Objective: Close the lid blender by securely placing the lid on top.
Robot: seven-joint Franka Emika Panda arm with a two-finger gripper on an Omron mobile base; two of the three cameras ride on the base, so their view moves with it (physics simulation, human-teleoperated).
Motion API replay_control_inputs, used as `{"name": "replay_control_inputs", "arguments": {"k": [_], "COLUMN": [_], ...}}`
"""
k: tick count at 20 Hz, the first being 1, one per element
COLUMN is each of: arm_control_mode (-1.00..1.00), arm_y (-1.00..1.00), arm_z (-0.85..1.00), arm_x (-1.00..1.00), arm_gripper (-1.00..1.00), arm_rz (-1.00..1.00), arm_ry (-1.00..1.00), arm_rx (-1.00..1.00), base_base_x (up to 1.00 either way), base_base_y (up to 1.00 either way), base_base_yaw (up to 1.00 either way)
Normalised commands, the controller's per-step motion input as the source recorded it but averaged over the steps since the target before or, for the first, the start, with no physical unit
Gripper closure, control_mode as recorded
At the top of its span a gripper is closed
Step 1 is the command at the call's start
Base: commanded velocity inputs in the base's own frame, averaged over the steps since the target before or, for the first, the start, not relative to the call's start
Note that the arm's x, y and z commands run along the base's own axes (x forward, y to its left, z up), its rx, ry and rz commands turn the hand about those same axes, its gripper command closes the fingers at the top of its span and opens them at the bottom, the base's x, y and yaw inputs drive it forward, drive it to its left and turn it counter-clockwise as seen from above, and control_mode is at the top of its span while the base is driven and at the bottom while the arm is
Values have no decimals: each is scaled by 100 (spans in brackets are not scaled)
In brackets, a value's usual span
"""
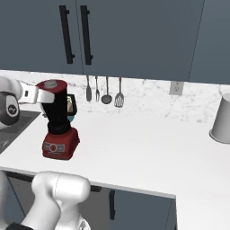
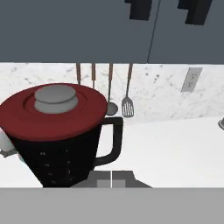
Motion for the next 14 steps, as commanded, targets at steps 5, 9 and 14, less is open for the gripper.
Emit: {"name": "replay_control_inputs", "arguments": {"k": [5, 9, 14], "arm_control_mode": [-100, -100, -100], "arm_y": [-60, -42, -33], "arm_z": [0, 0, 0], "arm_x": [-21, -12, -7], "arm_gripper": [100, 100, 100], "arm_rz": [0, 3, 2], "arm_ry": [-3, -1, 0], "arm_rx": [19, 13, 9], "base_base_x": [0, 0, 0], "base_base_y": [0, 0, 0], "base_base_yaw": [0, 0, 0]}}
